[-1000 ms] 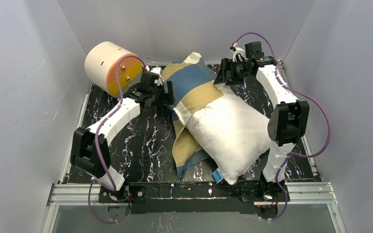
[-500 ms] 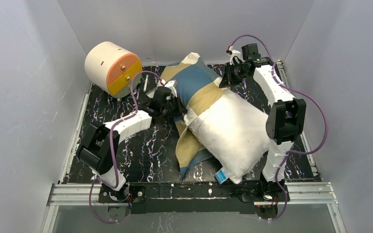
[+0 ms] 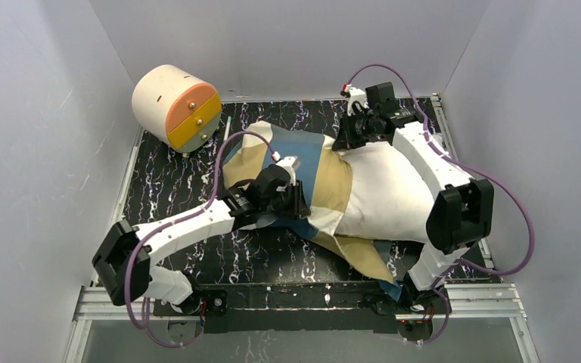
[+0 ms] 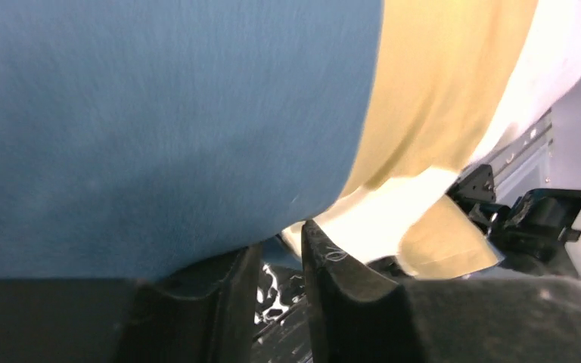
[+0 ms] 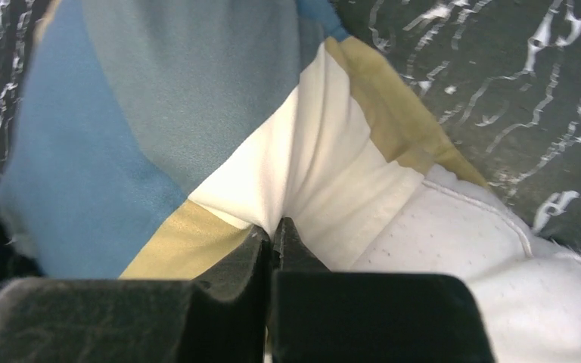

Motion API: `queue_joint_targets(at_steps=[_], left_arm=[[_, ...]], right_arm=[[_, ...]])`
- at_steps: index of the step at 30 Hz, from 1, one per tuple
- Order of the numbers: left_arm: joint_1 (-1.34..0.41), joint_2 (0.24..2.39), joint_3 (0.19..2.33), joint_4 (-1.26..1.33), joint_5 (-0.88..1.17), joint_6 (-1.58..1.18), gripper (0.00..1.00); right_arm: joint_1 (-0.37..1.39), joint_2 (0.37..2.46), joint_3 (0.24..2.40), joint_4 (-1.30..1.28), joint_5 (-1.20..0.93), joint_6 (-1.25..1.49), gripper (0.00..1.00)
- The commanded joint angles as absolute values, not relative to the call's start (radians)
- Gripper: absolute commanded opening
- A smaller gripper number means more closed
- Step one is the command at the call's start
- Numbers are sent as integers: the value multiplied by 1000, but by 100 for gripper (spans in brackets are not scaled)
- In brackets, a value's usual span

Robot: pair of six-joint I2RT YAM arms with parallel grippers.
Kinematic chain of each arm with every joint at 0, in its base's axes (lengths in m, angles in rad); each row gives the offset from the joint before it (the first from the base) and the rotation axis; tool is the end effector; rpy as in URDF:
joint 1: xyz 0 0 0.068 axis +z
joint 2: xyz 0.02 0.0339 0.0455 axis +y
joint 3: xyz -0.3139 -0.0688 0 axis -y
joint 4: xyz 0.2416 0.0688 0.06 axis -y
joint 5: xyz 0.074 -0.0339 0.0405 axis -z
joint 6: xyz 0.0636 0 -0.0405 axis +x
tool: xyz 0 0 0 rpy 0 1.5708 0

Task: Put the pillow into the pillowcase
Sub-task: Stuff the pillow into the pillowcase.

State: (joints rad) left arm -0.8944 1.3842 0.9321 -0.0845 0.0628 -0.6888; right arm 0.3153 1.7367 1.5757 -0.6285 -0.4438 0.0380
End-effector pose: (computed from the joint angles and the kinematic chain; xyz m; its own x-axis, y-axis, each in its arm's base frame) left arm 0.1994 -0.2547 0.3001 -0.7632 -0.0626 -0.6431 0.4235 0.7032 -0.5710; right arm 0.3837 0.1539 0.3503 -0.6961 -0.1910 -0.6921 -0.5415 0.7727 0.3314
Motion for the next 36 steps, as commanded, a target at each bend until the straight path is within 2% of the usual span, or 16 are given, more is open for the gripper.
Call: queue_joint_targets(at_steps=[1,4,11,14,20,26,32,36], left_arm=[[-877,1246,1052,-372,-144,-672,38],[-862,1143,1085,-546,-299,-684,55],[-716,875,934,-724,-484,-966,78],[-639,821,859,-758,-512,-1066,82],[-544,839,749,-746,-549,-1122,83],[-444,928,669,-684,-497,-1149,73],[-354,1104,666,-561,-448,-1104,63],[-350,1235,696,-528,-422,-1109,63]], right_arm=[[405,1612,1521,-607,-465,82,1],[414,1583,1481,-593,-417,98,1],[417,1591,1455,-541,-430,127,1],[417,1590,1443,-537,-409,125,1],[417,1574,1439,-531,-405,128,1],[416,1565,1433,-502,-423,167,1],[417,1562,1432,-476,-436,181,1],[417,1566,1423,-466,-438,179,1]])
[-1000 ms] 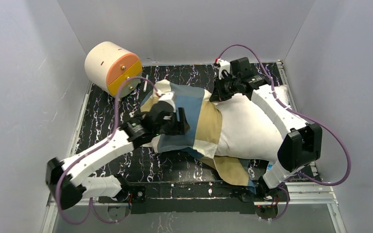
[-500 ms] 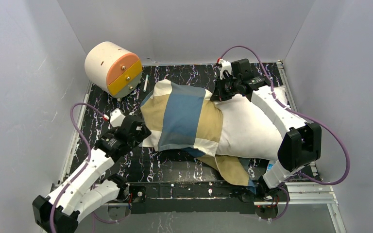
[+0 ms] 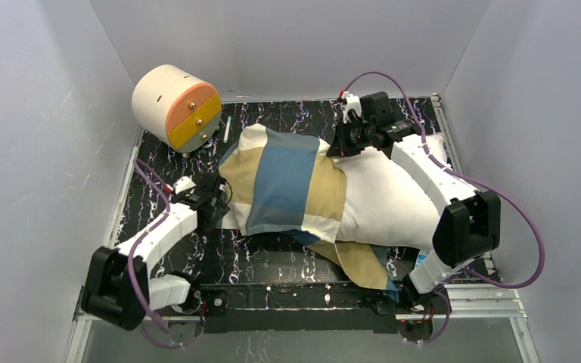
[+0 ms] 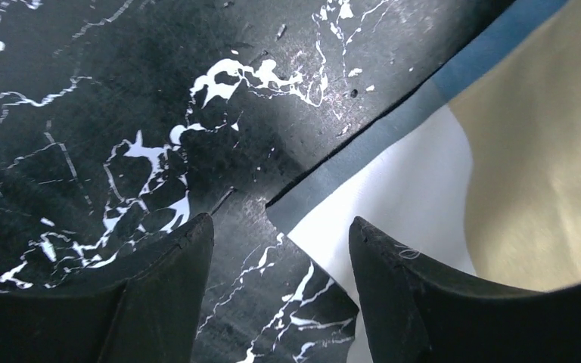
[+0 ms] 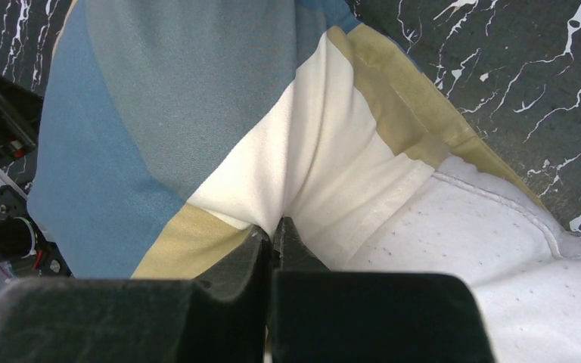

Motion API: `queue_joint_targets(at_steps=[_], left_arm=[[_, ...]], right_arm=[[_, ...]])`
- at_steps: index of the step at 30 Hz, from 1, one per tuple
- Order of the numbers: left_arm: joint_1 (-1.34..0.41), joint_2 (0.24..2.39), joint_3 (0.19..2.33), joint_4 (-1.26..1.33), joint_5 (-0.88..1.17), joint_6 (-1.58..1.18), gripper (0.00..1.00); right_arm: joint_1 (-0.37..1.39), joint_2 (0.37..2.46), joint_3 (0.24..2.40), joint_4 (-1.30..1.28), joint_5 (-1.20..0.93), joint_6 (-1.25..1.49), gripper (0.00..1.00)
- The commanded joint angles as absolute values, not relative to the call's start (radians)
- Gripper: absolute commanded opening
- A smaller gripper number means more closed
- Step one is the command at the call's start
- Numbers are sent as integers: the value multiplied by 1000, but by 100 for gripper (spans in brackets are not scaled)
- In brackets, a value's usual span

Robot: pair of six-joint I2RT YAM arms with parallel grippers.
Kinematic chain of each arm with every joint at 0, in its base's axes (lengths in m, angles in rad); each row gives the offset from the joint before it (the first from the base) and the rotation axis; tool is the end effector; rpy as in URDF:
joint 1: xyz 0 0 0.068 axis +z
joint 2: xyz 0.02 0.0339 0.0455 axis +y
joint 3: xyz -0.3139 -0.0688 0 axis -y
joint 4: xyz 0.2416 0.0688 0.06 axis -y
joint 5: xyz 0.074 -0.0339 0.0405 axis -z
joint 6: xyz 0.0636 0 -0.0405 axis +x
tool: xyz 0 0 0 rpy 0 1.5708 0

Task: Put the pillow into the pillowcase
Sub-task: Stuff the pillow into the pillowcase.

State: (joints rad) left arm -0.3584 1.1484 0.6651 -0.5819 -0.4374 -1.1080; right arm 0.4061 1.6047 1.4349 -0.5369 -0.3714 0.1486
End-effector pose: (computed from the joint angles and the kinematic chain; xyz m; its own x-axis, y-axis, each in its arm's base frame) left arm 0.1938 -0.0438 0.2255 -0.4782 -0.6864 -0.5478 -0.6770 0.6855 -0.2679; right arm 0.3402 0.1714 0.3590 -0.6820 -0.1431 -0.7172 -0.5265 0.7767 0.3457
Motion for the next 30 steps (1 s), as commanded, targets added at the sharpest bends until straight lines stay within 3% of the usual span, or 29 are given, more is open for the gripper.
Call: queue_joint_targets(at_steps=[1,7,9,12,14,19,26,30], left_arm=[[-349,1258,692,-520,-414,-1117,63],[-348,1339,659,-491,-404,-1174,61],[-348,1376,653,-483,-422,-1181,48],[-348,1415,652,-510,-454,-1208,14],[-347,1393,651,-554,-522,-1240,0],[-274,1319,796,-773,-756,-1189,0],[-105,1178,975,-908,-1052,-1059,0],[-91,1117,1022,-946,-1258,-1024,0]], right_arm=[[417,1569,1419,-465,-437,179,1],[424,1560,1371,-422,-461,204,1],[436,1554,1343,-400,-463,213,1],[455,1563,1312,-379,-463,232,1],[495,1577,1305,-370,-453,250,1],[571,1583,1290,-332,-403,330,1],[597,1511,1061,106,-312,727,1],[625,1569,1100,163,-174,832,1]])
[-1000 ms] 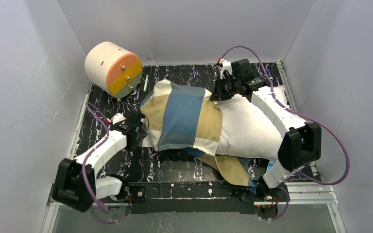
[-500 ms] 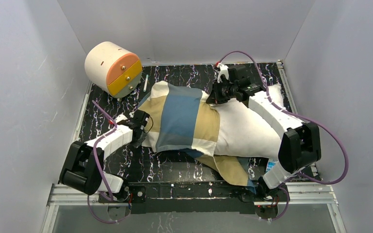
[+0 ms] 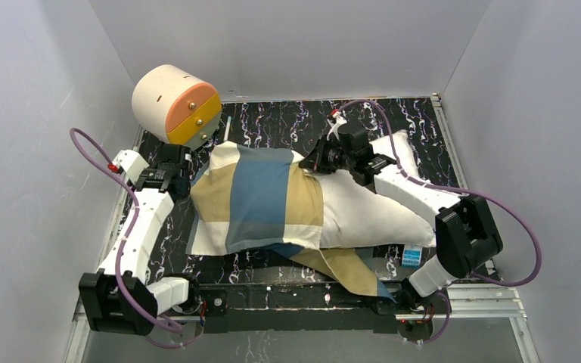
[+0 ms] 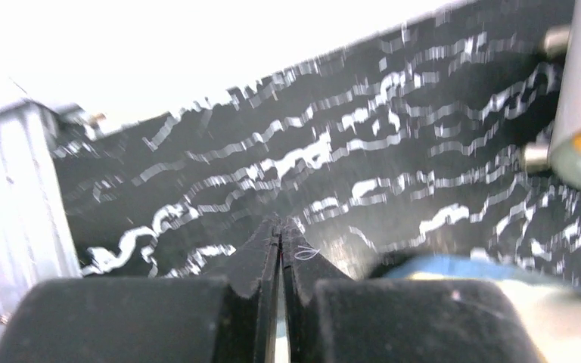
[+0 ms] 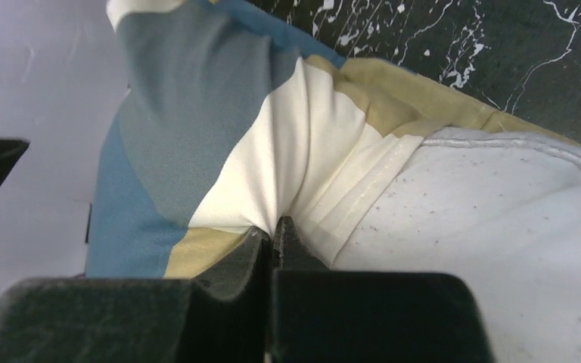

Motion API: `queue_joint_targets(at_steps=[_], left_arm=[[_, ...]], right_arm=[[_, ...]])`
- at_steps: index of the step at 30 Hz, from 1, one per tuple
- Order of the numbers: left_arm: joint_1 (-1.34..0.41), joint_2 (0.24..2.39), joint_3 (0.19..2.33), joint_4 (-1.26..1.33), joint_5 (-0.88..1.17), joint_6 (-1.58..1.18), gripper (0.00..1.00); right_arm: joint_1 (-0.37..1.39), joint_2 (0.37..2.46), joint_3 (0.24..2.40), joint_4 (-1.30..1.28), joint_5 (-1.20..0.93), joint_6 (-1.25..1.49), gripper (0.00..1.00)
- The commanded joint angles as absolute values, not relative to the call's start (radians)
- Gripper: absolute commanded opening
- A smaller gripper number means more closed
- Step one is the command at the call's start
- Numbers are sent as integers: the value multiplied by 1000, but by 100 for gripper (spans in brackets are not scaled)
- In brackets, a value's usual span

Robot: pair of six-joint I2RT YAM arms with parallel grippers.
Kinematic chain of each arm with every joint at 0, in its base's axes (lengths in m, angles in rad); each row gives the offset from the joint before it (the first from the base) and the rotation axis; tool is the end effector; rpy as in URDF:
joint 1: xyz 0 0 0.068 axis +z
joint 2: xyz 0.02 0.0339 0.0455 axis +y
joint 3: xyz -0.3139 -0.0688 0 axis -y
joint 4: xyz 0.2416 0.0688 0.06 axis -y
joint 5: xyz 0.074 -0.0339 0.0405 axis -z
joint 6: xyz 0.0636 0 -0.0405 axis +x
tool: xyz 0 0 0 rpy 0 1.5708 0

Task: Put the pillow into the pillowcase
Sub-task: Stuff the pillow into the pillowcase.

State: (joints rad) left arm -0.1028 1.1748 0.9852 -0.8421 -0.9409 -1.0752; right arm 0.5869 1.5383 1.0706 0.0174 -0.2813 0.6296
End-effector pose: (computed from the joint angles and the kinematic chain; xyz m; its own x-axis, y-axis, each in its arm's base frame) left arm 0.2089 0.0301 0.3208 -0.0961 -0.5110 -0.8542 -0.9184 0.3764 -0.1218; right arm 0.3018 0.2219 0.3131 -0.7287 0.1947 -0.6565 -0.3848 0.6766 0.6278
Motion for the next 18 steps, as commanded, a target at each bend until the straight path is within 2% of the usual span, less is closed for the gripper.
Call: queue_joint_targets(at_steps=[1,4,7,8,11,14,16,18], left_arm=[[-83,1102,1015,-913,-1278,-979,0],[-78,1101,1052,-829,-1190,-847,0],[-80,1125,1103,-668,-880,-582,0],[-80,1132,1124,-637,-763,-516,2],[-102,1146,1186,-596,-436,-383,25],[-129,1168,1232,-576,-211,-332,42],[-150,1196,1266,-581,-72,-322,47],[-202,1232,1312,-592,-34,-325,55]], right_arm=[[631,1592,1131,156,-153,849,1],[673,1654,1235,124,-74,880,1],[707,1694,1327,68,-40,919,1],[710,1700,1348,51,-58,912,7],[705,1663,1376,-67,-120,812,36],[664,1562,1350,-167,-167,643,64],[599,1493,1331,-245,-218,567,77],[505,1435,1319,-314,-296,511,84]])
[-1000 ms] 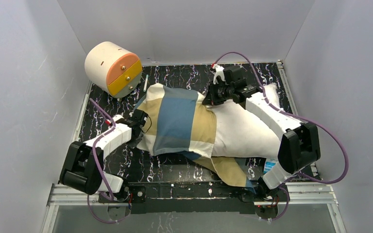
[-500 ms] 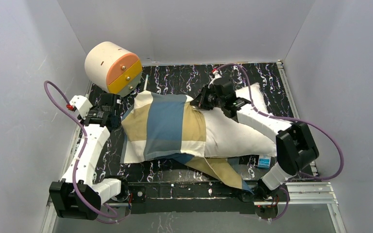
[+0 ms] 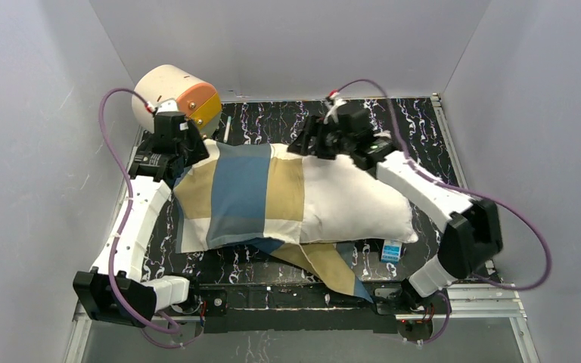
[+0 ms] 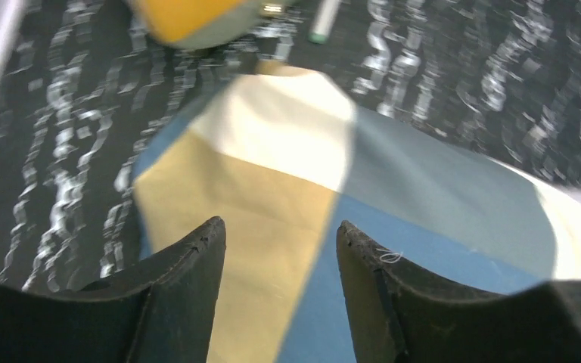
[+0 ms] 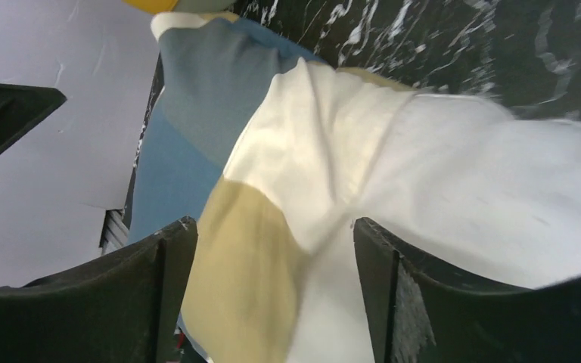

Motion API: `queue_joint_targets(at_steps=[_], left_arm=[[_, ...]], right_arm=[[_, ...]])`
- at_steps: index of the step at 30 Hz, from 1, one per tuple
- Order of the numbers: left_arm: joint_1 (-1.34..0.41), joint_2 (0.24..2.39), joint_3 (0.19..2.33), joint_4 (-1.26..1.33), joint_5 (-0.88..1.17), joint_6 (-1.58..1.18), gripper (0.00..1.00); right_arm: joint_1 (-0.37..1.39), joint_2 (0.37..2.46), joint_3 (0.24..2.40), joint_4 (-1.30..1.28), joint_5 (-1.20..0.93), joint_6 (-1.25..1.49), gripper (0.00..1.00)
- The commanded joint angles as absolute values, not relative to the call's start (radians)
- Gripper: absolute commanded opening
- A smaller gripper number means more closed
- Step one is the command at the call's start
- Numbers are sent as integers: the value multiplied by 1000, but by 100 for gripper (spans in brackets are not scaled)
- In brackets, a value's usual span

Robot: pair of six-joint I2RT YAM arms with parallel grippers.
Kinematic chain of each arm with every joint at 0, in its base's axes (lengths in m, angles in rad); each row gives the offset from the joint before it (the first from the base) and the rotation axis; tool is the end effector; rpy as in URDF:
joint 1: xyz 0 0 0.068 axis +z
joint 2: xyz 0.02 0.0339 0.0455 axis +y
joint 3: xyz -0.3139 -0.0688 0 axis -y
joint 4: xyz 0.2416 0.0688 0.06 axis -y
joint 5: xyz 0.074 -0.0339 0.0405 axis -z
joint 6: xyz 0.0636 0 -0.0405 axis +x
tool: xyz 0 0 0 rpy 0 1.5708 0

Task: Put the pillow into the pillowcase
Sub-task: Stuff the pillow into the pillowcase.

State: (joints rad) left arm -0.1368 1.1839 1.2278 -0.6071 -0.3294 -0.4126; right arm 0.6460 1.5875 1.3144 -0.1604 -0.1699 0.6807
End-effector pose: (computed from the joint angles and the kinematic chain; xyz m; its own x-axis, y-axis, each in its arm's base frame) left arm 0.2542 -0.0142 0.4031 -0.4276 -0.3241 -0.8438 -0.3421 0.9221 -0.1809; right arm 0.3114 0.2482 0.3626 -0.7112 0.2406 -0.6605 -0.3452 0.6990 0.6263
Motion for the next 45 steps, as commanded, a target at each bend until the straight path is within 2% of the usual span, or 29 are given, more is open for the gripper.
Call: queue_joint_targets(at_steps=[1,5,8,12,15,18,22,23,24,27,29,30,31,32,34,38,45], left_arm=[[-244,1253,1338,-599,-46,-323,58],[-442,1360,1466,-645,-141,-324,64],[-558,1469,1586,-679,-208,-328,65],[-654,1640,1722,-709,-294,-313,66],[-699,1780,1830,-726,-337,-303,69],[-732,1931,1972,-768,-415,-289,77],[-730,2138,2137,-892,-565,-283,76],[-727,2178,2171,-928,-575,-282,73],[-727,2209,2204,-957,-574,-283,65],[-726,2224,2246,-979,-559,-300,24],[-727,2196,2263,-949,-515,-318,8],[-726,2182,2286,-941,-489,-340,2],[-726,2173,2326,-935,-461,-360,0],[-727,2158,2358,-926,-434,-381,0],[-727,2111,2379,-884,-395,-434,0],[-726,1951,2219,-693,-342,-558,0],[-758,1827,1990,-500,-240,-665,0]], right_arm=[[454,1413,1316,-344,-328,496,89],[275,1347,1293,-436,-375,412,95],[146,1356,1285,-530,-365,315,95],[-38,1402,1254,-572,-491,286,95],[-75,1434,1220,-574,-529,305,94],[-75,1440,1177,-581,-503,329,89],[-72,1360,1017,-483,-607,406,80],[-70,1338,984,-469,-622,420,78],[-68,1310,955,-461,-644,427,76],[-68,1237,886,-469,-680,436,70],[-67,1180,848,-469,-688,459,54],[-65,1144,817,-459,-700,477,41],[-59,1109,798,-451,-707,495,33],[-54,1074,785,-458,-704,502,30],[-54,1002,779,-504,-673,490,30],[-52,904,808,-611,-649,470,28],[-4,800,632,-530,-700,580,21]])
